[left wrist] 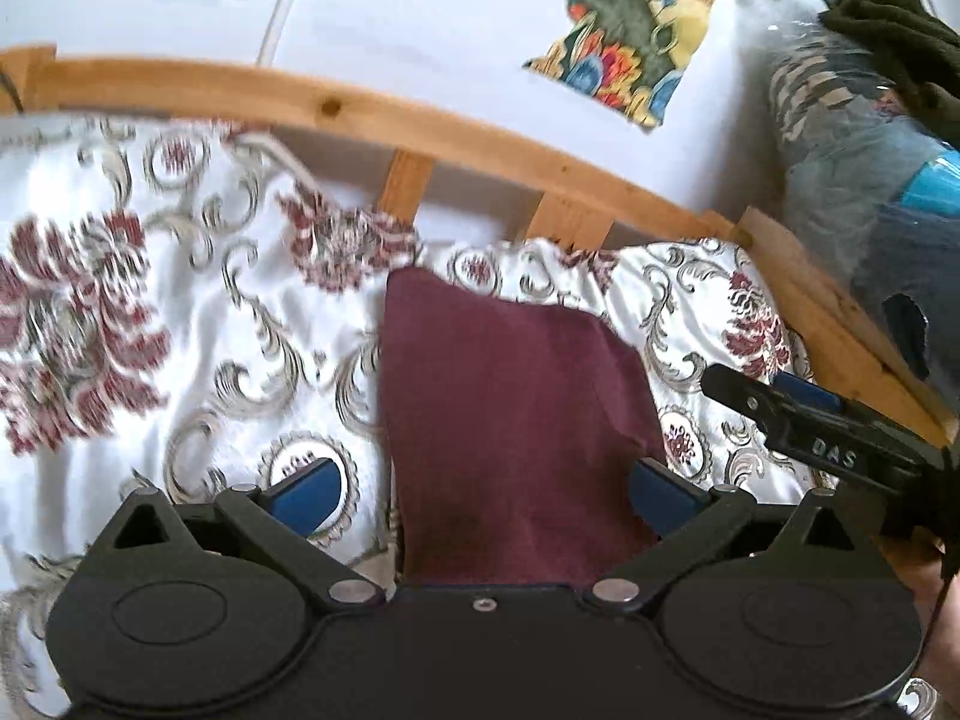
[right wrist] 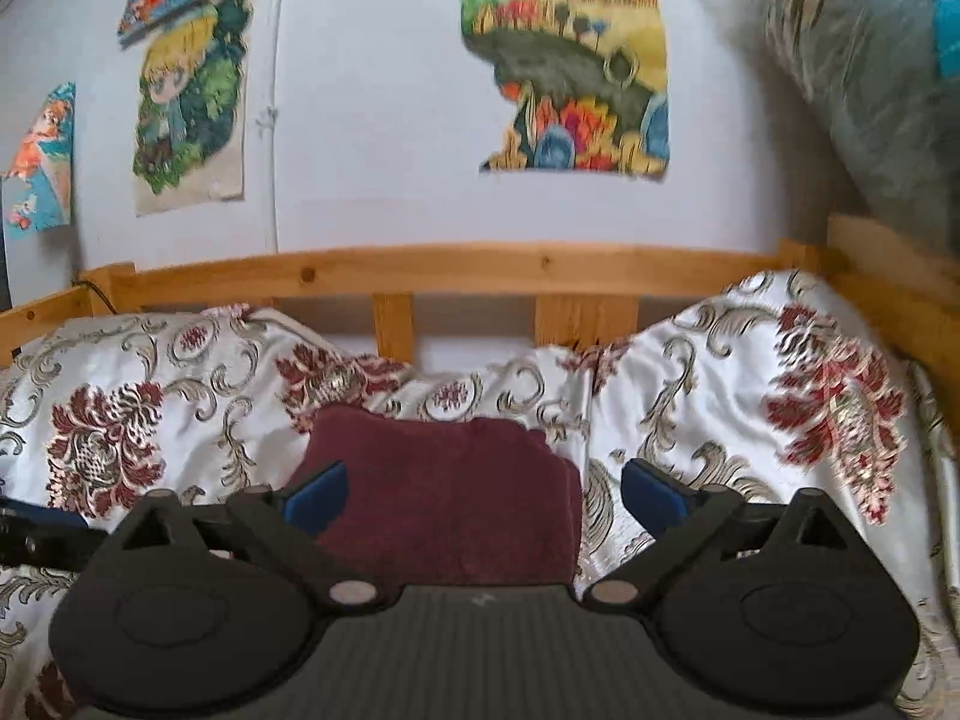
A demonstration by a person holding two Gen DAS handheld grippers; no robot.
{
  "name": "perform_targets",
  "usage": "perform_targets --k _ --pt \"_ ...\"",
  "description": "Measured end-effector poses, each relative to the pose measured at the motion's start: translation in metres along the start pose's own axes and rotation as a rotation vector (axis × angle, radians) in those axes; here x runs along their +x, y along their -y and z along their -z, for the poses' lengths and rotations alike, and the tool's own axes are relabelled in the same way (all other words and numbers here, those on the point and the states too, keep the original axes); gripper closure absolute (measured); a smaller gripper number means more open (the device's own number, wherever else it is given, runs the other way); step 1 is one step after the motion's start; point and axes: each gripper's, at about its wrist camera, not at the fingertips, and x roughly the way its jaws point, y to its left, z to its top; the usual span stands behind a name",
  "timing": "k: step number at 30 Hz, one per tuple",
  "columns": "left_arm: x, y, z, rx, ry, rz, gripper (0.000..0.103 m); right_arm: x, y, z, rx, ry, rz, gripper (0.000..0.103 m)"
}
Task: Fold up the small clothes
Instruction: 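Open both grippers and lift them away from the folded maroon bundle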
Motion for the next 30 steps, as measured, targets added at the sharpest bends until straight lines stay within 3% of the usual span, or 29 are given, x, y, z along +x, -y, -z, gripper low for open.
perform_targets --k 8,17,22,25,30 --pt "-0.037 0.012 -0.002 0.033 0.073 -0.044 0.001 -0.043 0.0 -0.001 0.036 0.064 0.008 0.0" --pt "-0.084 0.025 0.019 0.133 0.114 -0.12 0.001 -0.094 -0.019 0.006 0.0 0.099 0.015 0.0" --pt "-0.101 0.02 0.033 0.113 0.041 -0.079 0.001 -0.124 -0.035 0.014 0.012 0.122 0.016 0.0" --pt "-0.107 0.018 0.042 0.118 0.028 -0.091 0.001 -0.137 -0.045 0.019 0.013 0.129 0.025 0.0" --pt "-0.119 0.014 0.067 0.161 0.122 -0.13 0.001 -0.153 -0.056 0.036 0.042 0.119 0.067 0.0"
